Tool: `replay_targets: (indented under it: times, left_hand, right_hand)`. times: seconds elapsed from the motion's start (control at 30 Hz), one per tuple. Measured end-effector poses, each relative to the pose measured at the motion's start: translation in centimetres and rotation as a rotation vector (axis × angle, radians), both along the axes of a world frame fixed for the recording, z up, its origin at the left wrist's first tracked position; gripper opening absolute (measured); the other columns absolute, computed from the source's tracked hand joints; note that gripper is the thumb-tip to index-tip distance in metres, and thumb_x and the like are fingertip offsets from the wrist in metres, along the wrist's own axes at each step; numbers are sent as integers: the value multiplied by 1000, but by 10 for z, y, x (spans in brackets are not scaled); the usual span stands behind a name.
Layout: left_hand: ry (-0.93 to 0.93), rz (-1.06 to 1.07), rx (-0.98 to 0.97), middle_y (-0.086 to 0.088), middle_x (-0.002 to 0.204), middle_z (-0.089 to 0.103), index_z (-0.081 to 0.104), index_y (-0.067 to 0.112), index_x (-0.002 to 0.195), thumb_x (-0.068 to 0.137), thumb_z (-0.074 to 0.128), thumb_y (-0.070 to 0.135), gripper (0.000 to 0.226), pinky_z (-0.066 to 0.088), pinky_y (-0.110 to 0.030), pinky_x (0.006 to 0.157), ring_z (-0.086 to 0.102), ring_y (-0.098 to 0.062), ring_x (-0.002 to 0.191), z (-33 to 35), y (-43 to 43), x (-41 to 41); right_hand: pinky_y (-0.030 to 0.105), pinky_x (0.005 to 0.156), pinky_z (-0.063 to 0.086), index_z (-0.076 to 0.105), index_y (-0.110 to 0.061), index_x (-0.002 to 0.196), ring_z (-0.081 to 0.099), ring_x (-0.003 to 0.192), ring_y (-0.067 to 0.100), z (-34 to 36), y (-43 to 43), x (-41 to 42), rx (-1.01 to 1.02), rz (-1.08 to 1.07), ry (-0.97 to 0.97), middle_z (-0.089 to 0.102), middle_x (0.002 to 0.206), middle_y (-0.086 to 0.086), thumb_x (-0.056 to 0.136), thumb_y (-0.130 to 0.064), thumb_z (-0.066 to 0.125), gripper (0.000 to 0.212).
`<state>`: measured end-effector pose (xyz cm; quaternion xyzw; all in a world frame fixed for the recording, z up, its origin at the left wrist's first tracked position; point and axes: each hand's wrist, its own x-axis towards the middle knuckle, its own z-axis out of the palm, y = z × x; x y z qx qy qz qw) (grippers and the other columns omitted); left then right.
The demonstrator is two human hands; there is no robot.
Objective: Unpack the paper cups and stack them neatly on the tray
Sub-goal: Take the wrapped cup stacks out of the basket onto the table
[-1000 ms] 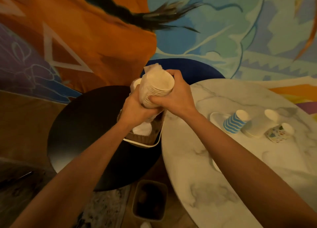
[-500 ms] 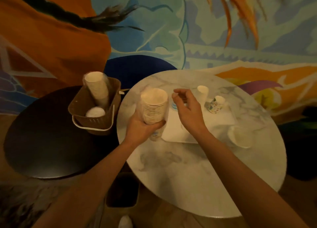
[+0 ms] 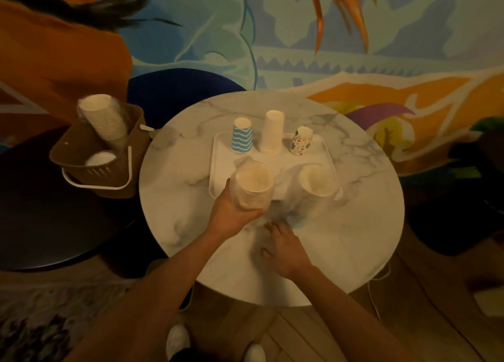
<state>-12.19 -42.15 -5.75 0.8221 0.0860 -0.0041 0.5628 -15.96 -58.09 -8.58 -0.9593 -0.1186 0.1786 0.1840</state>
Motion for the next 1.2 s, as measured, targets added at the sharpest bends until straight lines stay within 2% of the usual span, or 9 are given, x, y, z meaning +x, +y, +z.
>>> replay_targets:
  times: [0.13, 0.3, 0.57, 0.7, 0.83, 1.0, 1.1, 1.2]
  left_hand:
    - [1, -16, -6, 7, 114, 61, 40, 31, 119, 37, 76, 58, 94, 49, -35, 92, 59, -15, 108, 0, -11, 3]
    - [-8, -5, -20, 2, 122, 61, 40, 28, 125, 40, 81, 55, 98, 48, -41, 97, 58, -15, 113, -9, -9, 8]
    - [-9, -85, -31, 1, 124, 60, 45, 16, 130, 43, 81, 56, 103, 47, -39, 98, 56, -14, 115, -10, -6, 7]
    - [-15, -141, -16, 2, 132, 52, 34, 20, 138, 57, 89, 33, 99, 45, -28, 93, 52, -15, 116, -7, 7, 3]
    - [-30, -96, -44, 3, 139, 44, 27, 28, 144, 55, 88, 38, 109, 41, -27, 94, 48, -14, 119, 0, 38, -8]
    - [-105, 47, -27, 5, 129, 47, 32, 24, 141, 63, 78, 42, 92, 40, -23, 89, 50, -13, 113, 21, 102, -22]
    - [-136, 123, 9, 2, 132, 49, 36, 23, 140, 72, 80, 30, 81, 39, -24, 95, 49, -10, 114, 33, 153, -19]
    - [-188, 178, 117, 2, 135, 49, 38, 20, 140, 78, 75, 28, 73, 39, -26, 101, 46, -7, 118, 48, 212, -6]
  right_hand:
    - [34, 113, 24, 27, -10, 145, 25, 140, 24, -10, -6, -8, -63, 23, -3, 25, 152, 8, 90, -35, 53, 65]
    - [34, 115, 20, 23, -9, 147, 19, 142, 24, -12, -6, -8, -75, 39, -16, 20, 155, 8, 91, -38, 51, 69]
    - [35, 111, 28, 30, -13, 144, 29, 136, 25, -6, 7, -11, -10, 25, -9, 30, 149, 7, 89, -36, 53, 64]
    - [36, 104, 36, 34, -15, 141, 37, 127, 25, 2, 26, -12, 55, 61, -4, 36, 141, 6, 87, -37, 55, 62]
    - [34, 103, 37, 36, -15, 139, 38, 129, 24, 12, 61, -10, 143, 131, 32, 37, 142, 6, 88, -36, 57, 59]
    - [33, 100, 38, 38, -15, 138, 44, 124, 26, 23, 118, 7, 185, 209, 43, 41, 135, 8, 88, -33, 59, 56]
    - [33, 100, 38, 39, -15, 137, 43, 124, 24, 31, 160, 26, 207, 238, 51, 39, 136, 6, 89, -30, 59, 55]
    - [33, 105, 35, 42, -15, 135, 40, 128, 22, 42, 209, 53, 245, 236, 10, 42, 137, 6, 88, -28, 59, 52]
